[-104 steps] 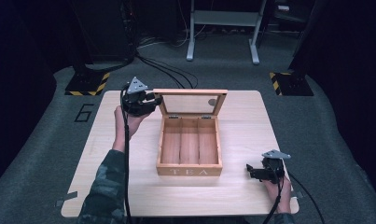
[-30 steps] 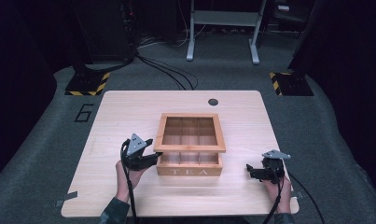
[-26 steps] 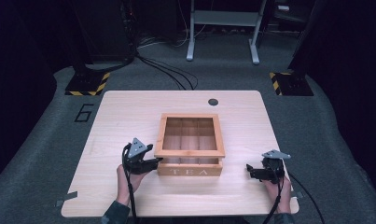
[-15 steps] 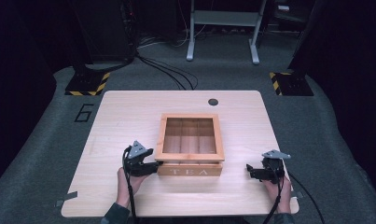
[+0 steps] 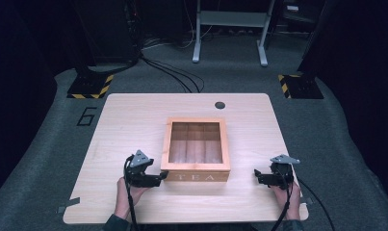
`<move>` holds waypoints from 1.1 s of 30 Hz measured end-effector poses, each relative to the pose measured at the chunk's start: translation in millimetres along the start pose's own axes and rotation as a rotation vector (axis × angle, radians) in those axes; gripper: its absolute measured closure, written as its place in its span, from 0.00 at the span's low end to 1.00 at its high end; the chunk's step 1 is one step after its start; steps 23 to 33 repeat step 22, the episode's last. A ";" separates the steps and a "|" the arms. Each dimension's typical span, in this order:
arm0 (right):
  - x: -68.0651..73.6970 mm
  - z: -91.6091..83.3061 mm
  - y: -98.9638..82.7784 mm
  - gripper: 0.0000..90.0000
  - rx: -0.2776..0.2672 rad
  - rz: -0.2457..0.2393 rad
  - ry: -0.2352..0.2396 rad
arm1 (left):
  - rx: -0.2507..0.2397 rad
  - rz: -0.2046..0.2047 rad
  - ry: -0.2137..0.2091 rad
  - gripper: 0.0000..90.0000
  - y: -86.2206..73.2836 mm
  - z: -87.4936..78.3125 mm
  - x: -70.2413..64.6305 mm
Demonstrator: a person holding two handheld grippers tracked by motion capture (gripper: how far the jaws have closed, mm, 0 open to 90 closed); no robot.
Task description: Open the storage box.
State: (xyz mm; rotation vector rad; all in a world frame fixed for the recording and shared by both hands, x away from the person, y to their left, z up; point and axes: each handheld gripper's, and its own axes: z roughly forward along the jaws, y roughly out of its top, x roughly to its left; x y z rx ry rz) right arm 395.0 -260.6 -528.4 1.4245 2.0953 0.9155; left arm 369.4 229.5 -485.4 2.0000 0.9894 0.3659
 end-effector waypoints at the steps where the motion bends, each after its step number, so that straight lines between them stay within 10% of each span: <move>1: 0.0 0.0 0.0 0.11 0.000 0.000 0.000 | 0.001 -0.008 -0.005 0.21 -3.7 -0.7 0.9; 15: 0.1 0.1 0.1 0.10 -0.001 0.004 -0.002 | 0.097 -0.033 0.084 0.05 -50.3 -7.1 10.1; 33: 0.1 0.0 0.1 0.10 0.000 0.004 -0.001 | 0.104 -0.018 0.124 0.02 -57.0 -2.8 9.4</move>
